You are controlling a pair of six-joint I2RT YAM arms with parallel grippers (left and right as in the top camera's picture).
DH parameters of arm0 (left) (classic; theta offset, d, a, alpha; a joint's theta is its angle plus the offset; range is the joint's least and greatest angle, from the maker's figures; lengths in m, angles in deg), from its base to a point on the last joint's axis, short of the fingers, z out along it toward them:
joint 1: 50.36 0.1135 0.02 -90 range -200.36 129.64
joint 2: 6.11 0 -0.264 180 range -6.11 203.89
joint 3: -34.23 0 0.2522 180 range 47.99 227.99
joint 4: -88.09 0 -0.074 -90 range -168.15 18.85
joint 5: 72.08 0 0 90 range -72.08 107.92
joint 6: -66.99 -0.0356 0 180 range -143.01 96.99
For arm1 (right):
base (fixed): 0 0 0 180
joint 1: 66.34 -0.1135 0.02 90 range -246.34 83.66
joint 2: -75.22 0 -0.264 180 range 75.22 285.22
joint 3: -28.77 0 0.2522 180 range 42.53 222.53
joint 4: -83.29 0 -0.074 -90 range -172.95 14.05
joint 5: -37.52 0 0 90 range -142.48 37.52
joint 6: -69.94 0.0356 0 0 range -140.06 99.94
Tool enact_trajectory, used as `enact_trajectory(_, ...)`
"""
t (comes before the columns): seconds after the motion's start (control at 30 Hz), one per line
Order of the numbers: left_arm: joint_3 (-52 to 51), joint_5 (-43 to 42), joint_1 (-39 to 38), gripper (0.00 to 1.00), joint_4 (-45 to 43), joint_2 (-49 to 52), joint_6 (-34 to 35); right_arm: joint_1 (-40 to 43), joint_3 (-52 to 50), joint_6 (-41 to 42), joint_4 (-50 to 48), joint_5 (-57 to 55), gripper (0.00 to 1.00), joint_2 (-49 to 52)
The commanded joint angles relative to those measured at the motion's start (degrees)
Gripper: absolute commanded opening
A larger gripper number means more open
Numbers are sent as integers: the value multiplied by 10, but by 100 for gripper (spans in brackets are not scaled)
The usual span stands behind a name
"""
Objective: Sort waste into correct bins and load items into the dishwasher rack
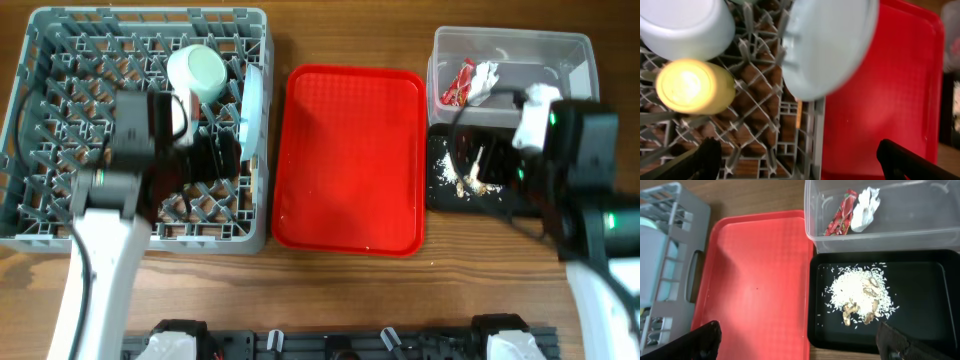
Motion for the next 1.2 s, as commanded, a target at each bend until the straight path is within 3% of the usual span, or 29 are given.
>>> enact_trajectory(0.0,-117,-47,0,100,-38,-139,-32,1,-47,-7,6,-13,100,-102)
enact_trajectory(0.17,-197,-50,0,100,-38,-281,-30,1,-55,-9,36,-12,100,-184)
enact_trajectory(0.3,-198,-50,0,100,-29,-323,-30,1,-55,-9,47,-12,100,-194)
enact_trajectory(0.93,-198,-50,0,100,-29,-329,-30,1,-56,-9,50,-12,100,-177)
enact_trajectory(1.17,-198,-50,0,100,-29,-329,-30,1,-108,-30,10,-43,100,-258)
